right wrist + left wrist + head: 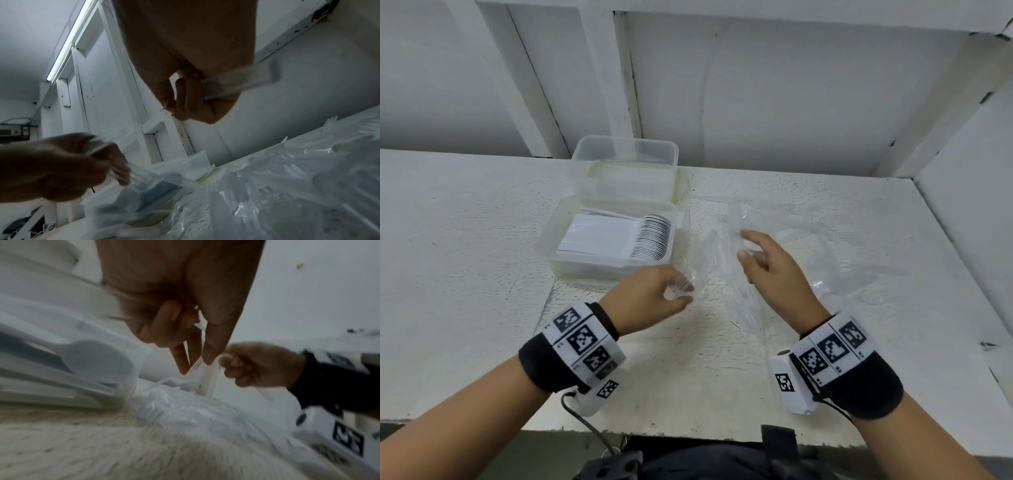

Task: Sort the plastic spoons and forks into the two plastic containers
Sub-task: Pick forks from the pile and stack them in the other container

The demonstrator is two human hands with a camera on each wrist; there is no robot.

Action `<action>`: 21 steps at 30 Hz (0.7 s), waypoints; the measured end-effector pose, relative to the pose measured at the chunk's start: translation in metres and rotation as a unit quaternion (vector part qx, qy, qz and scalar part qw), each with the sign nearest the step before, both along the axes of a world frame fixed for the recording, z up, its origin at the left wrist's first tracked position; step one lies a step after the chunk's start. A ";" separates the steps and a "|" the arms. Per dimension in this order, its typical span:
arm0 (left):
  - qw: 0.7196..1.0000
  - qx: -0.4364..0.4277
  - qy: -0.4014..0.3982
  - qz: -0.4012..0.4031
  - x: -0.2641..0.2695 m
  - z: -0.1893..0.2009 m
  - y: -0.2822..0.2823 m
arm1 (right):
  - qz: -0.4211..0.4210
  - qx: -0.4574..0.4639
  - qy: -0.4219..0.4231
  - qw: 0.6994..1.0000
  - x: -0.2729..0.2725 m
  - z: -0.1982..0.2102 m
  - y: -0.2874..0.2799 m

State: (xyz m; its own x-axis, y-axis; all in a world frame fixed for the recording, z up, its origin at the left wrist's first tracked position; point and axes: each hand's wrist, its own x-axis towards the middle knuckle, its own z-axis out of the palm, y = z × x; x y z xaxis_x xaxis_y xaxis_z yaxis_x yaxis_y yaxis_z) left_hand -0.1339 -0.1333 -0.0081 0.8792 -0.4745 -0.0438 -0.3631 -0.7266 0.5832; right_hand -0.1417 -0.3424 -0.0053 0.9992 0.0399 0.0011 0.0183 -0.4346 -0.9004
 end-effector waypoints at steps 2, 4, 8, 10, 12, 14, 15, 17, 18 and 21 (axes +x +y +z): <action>0.994 -0.089 -0.012 0.055 -0.001 0.015 0.006 | 0.005 -0.042 -0.007 0.999 0.004 -0.004 -0.001; 0.981 -0.161 -0.009 0.110 -0.001 0.029 0.014 | 0.048 -0.106 -0.017 0.993 0.007 -0.004 0.001; 0.914 -0.341 0.027 0.220 0.009 0.042 0.040 | 0.200 -0.382 0.003 0.902 0.008 -0.001 0.014; 0.871 -0.414 0.049 0.260 0.011 0.042 0.048 | 0.259 -0.479 -0.026 0.838 0.008 -0.007 0.023; 0.832 -0.475 0.080 0.275 0.011 0.044 0.052 | 0.282 -0.521 -0.051 0.804 0.008 -0.015 0.034; 0.800 -0.525 0.116 0.268 0.011 0.044 0.054 | 0.290 -0.544 -0.060 0.785 0.006 -0.022 0.045; 0.787 -0.541 0.127 0.269 0.011 0.043 0.055 | 0.292 -0.548 -0.074 0.781 0.005 -0.026 0.048; 0.770 -0.554 0.132 0.287 0.010 0.042 0.054 | 0.291 -0.537 -0.117 0.783 0.006 -0.038 0.052; 0.767 -0.554 0.130 0.296 0.010 0.041 0.053 | 0.293 -0.524 -0.134 0.789 0.006 -0.041 0.052; 0.774 -0.541 0.118 0.307 0.011 0.037 0.053 | 0.286 -0.481 -0.208 0.802 0.002 -0.036 0.046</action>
